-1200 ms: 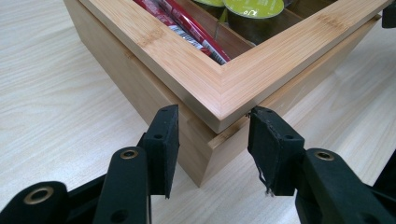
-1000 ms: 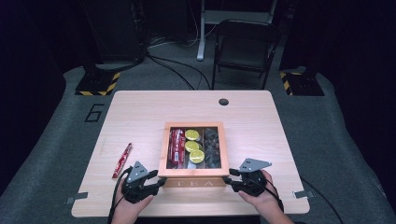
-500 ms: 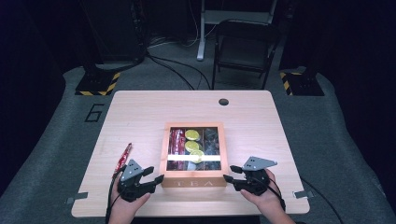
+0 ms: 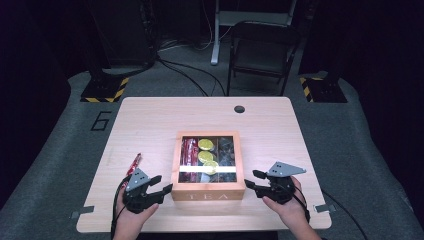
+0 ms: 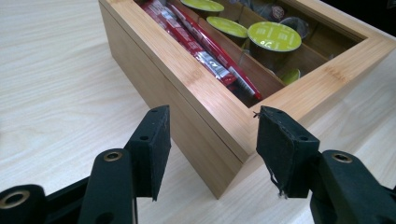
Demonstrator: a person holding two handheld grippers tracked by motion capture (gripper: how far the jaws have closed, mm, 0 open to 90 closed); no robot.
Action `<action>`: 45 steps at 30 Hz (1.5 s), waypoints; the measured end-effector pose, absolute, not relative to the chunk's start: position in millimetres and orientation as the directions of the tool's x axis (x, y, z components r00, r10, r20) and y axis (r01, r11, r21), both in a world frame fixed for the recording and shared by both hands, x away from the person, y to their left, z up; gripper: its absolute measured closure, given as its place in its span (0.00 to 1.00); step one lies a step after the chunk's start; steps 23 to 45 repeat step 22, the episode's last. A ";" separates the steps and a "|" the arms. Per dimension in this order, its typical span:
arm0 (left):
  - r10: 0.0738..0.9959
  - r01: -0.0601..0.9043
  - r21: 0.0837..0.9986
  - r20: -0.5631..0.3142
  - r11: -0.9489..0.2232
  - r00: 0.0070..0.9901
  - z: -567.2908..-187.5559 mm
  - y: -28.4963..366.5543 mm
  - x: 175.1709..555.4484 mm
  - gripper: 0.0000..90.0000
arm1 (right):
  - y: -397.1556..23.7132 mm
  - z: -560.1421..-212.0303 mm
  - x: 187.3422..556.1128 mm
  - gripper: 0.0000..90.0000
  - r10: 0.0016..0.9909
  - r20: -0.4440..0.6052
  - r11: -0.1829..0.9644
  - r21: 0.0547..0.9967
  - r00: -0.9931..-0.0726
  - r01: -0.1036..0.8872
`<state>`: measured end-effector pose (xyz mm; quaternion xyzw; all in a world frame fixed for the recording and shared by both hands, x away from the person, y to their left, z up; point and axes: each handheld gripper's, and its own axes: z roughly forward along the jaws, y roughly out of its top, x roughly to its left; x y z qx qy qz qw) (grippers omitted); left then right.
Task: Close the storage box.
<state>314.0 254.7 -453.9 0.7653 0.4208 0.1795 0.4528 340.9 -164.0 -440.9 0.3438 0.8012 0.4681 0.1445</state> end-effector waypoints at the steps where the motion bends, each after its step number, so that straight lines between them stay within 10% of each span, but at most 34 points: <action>1: 0.808 0.481 0.845 -0.106 -0.235 0.580 -452.8 256.1 314.4 0.50 | -165.5 -441.3 342.1 0.55 0.690 0.086 0.323 0.852 -0.719 0.412; 45: 0.901 0.581 0.806 -0.165 -0.111 0.402 -458.9 316.6 344.5 0.41 | -175.0 -449.6 342.4 0.54 0.711 0.090 0.319 0.842 -0.697 0.435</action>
